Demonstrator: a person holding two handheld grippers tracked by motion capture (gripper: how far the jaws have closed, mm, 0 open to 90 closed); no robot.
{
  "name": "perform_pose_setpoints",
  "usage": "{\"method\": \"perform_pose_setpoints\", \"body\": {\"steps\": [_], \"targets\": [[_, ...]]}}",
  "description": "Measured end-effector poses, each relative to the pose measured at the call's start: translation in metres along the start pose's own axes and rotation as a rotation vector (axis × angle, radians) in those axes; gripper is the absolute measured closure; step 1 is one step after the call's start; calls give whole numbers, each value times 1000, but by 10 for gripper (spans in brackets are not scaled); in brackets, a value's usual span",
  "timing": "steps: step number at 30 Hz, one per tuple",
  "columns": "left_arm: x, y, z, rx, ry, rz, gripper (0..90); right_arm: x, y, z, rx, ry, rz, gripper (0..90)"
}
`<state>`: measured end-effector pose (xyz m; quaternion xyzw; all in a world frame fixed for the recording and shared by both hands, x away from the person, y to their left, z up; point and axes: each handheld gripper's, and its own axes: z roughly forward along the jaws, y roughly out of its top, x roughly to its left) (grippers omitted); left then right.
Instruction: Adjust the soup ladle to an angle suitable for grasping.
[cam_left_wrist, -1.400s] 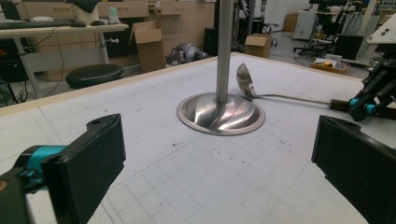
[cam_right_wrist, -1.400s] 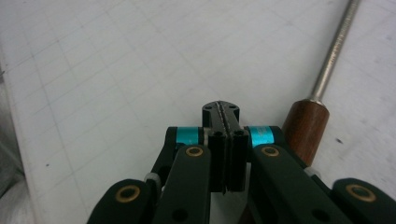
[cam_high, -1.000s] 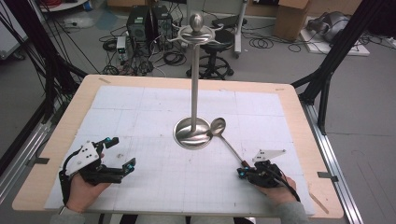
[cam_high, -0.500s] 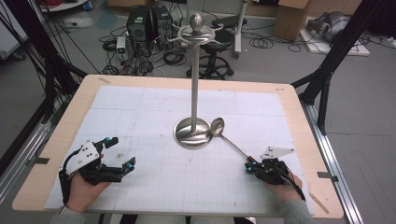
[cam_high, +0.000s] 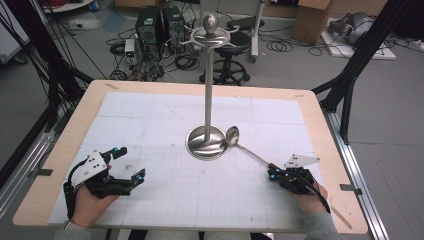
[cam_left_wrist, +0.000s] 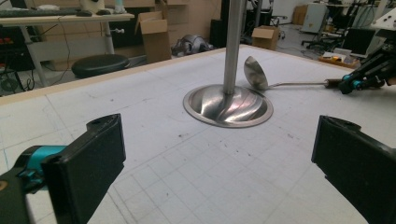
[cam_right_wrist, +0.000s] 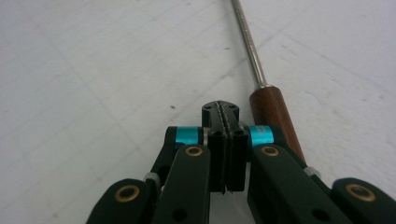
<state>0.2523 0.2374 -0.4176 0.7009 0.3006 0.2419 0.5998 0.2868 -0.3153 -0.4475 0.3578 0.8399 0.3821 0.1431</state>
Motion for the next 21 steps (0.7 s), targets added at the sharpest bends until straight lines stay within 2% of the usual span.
{"method": "perform_pose_setpoints", "body": {"steps": [8,9,13,16,17,21], "targets": [[-1,-1,1,15,7,7,32,-15,-5,-2,-26,-33,12,900],[-1,-1,1,16,7,7,32,-20,-5,-2,-29,-49,35,900],[0,0,1,12,5,1,32,-20,-5,-2,-28,-61,35,900],[0,-1,1,13,8,3,32,-19,-5,-3,-32,-52,36,900],[0,-1,1,14,13,9,32,-18,-4,-3,-49,-14,58,900],[0,-1,1,16,13,11,32,-17,-3,-3,-71,-10,45,900]]}}
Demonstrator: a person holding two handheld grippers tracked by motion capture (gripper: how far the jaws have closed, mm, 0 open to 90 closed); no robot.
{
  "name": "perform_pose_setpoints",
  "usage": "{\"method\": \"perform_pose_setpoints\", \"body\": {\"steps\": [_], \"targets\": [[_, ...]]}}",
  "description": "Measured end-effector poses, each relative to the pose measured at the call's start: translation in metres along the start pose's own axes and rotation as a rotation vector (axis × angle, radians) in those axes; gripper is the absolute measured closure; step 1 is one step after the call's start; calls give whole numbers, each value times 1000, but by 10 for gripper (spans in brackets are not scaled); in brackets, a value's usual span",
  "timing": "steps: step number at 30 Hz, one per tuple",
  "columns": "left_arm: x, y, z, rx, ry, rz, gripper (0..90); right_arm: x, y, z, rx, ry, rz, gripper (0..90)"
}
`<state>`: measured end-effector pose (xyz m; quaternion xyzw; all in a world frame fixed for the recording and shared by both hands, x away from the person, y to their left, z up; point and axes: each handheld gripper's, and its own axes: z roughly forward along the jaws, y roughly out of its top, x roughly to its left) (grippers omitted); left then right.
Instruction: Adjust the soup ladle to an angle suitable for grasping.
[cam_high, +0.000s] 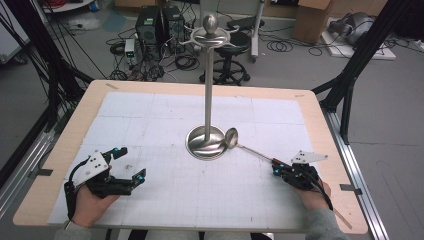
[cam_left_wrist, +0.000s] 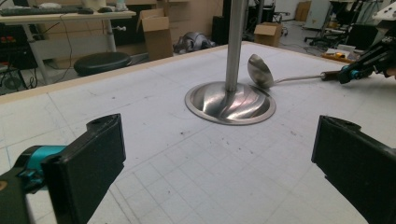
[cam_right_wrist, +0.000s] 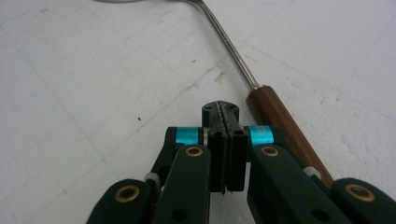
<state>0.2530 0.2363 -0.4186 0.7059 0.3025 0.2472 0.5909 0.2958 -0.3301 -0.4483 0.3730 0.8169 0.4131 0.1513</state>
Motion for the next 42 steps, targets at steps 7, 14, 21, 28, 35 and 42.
{"method": "perform_pose_setpoints", "body": {"steps": [7,14,21,28,35,42], "targets": [[-1,0,0,0,-4,-3,32,12,17,3,-90,52,-31,900],[-1,0,2,3,2,1,32,26,46,28,-93,62,-82,900],[-2,-1,2,16,-3,7,32,15,59,48,-71,42,-49,900],[-2,-1,2,17,-1,3,32,12,69,63,-18,-3,-25,900],[-2,-1,2,20,-1,1,32,15,86,74,21,-33,-35,900],[-2,-2,1,41,-6,-5,32,7,91,90,69,-60,-7,900]]}}
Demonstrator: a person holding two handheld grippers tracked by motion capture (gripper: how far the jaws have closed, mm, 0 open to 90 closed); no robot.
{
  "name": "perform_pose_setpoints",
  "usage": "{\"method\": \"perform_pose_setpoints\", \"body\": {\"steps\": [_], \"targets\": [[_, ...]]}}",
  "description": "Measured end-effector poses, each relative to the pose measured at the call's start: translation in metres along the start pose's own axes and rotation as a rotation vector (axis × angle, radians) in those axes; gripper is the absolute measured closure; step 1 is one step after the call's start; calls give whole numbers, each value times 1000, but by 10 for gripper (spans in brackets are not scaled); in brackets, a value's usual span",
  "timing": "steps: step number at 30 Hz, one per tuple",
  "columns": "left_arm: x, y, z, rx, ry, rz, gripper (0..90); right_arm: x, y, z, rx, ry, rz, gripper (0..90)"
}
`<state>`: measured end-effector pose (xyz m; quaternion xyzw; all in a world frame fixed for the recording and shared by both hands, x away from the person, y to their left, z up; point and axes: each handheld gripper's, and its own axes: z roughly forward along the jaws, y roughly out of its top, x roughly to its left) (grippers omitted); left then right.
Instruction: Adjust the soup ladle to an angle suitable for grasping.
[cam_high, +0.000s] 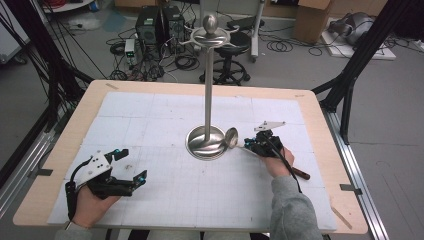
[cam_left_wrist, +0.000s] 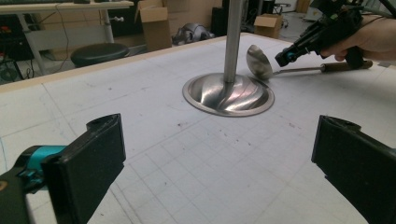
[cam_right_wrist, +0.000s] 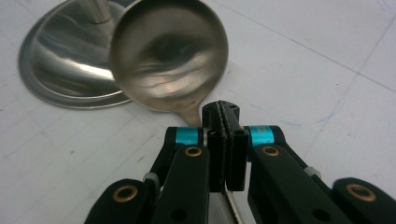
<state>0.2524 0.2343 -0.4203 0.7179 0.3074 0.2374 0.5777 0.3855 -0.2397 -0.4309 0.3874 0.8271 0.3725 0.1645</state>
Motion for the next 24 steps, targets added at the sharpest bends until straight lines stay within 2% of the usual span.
{"method": "perform_pose_setpoints", "body": {"steps": [2,8,13,14,21,24], "targets": [[-1,0,-1,-5,-2,-4,32,-5,-2,5,7,0,21,900],[0,0,-2,-9,-1,-9,32,-11,-3,10,7,10,33,899],[-1,0,-2,-10,-1,-11,32,-8,1,15,33,26,24,899],[-1,0,-2,-10,0,-12,32,-7,2,18,48,22,24,898],[0,0,-2,-6,-1,-14,32,-5,4,20,57,6,32,897],[0,0,-2,-5,0,-12,32,-2,4,20,60,-15,13,898]]}}
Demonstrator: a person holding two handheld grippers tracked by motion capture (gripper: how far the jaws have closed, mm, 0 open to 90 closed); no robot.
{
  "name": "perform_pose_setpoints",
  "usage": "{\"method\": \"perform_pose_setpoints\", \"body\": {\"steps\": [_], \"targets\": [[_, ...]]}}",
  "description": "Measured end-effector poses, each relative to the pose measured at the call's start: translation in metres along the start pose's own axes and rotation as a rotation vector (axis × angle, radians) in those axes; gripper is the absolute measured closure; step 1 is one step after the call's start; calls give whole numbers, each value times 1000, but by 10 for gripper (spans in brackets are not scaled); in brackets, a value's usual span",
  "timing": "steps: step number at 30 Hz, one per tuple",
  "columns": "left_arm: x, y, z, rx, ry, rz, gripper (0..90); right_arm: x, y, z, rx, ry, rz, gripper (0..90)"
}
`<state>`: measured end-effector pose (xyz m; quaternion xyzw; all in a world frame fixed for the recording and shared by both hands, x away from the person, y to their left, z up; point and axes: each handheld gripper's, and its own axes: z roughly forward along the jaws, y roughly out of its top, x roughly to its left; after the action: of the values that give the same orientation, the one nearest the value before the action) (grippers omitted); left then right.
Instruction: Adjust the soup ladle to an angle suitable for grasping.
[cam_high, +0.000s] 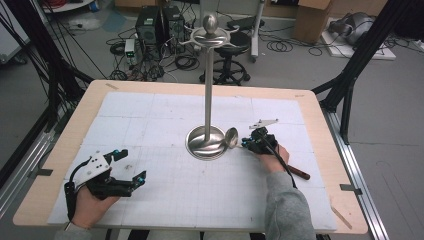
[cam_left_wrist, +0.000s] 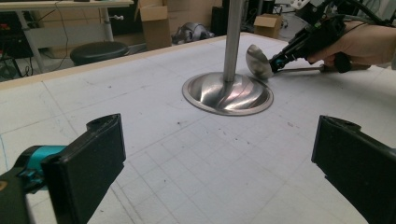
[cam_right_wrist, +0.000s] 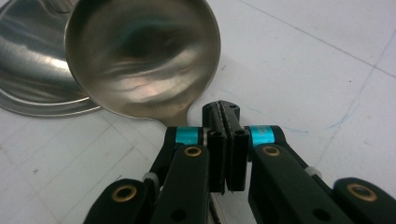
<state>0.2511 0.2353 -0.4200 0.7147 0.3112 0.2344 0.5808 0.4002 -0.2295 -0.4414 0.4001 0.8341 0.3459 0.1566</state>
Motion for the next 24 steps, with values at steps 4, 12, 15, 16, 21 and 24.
{"method": "perform_pose_setpoints", "body": {"steps": [4,12,15,16,21,24], "targets": [[0,0,0,0,3,-1,32,5,0,-1,9,-10,-19,899],[1,2,-3,-29,-4,-46,32,9,-7,-4,-18,10,-33,900],[1,2,-3,-27,-6,-49,32,11,-9,-5,-22,26,-44,900],[0,2,-3,-31,-5,-49,32,12,-10,-6,-19,33,-40,900],[1,2,-3,-27,0,-44,32,17,-15,-10,-27,62,-52,900],[1,3,-3,-37,-9,-57,32,22,-19,-13,-27,86,-54,900]]}}
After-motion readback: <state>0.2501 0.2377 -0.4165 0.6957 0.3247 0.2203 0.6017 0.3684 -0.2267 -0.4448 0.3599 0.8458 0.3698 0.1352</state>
